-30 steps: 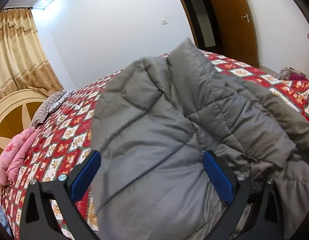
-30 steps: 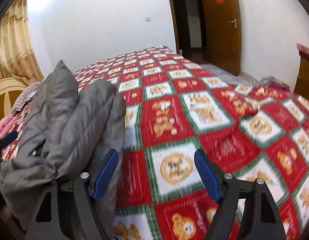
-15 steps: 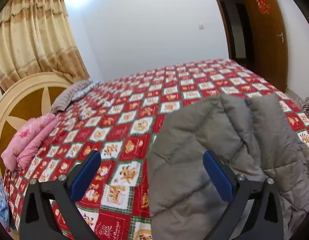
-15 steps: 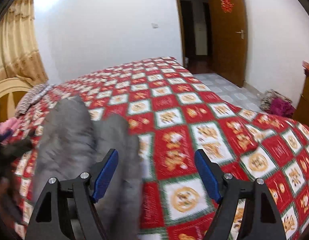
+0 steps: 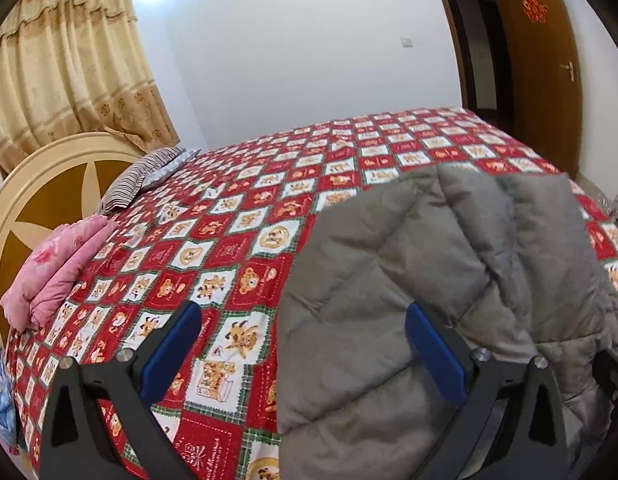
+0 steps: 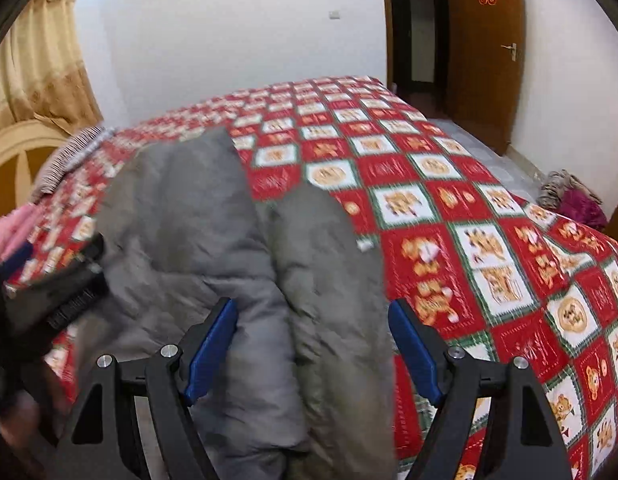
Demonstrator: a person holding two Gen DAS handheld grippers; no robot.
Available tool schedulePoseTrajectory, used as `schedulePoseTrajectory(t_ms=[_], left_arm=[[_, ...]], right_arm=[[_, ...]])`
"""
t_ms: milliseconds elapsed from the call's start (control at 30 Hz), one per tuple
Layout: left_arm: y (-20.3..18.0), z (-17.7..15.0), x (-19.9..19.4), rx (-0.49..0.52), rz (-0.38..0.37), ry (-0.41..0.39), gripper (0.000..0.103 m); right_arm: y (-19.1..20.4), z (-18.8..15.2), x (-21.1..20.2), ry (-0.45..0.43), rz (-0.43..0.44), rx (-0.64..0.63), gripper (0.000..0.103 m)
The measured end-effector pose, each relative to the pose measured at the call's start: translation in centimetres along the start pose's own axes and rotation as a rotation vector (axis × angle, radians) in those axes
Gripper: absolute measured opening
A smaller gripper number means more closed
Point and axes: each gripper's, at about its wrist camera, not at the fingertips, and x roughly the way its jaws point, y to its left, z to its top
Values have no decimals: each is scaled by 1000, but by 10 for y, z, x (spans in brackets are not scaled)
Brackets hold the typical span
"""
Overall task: Fold large clothes
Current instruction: 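Grasp the jacket bundle with the right tool while the left tool holds it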
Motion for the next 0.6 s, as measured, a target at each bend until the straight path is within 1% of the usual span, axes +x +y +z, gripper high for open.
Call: schedulePoseTrajectory(t_ms=[100,267,367,533,600], left_arm=[[-8,-6,7,4,-11,13,103],[-27,-17,15,32,3,9,103],[-37,-23,24,49,7,28,103],[-43,-30,33,41,-31,63,103],[-45,-34,33,39,-68,75,103]], right_arm=[[-12,-9,8,13,1,16,79],[-25,-23,24,14,12,37,79],[-27,-30,35,28,23,46,79],[-30,-40,47,35,27,40,79],[-33,-46,48,35,32,44,79]])
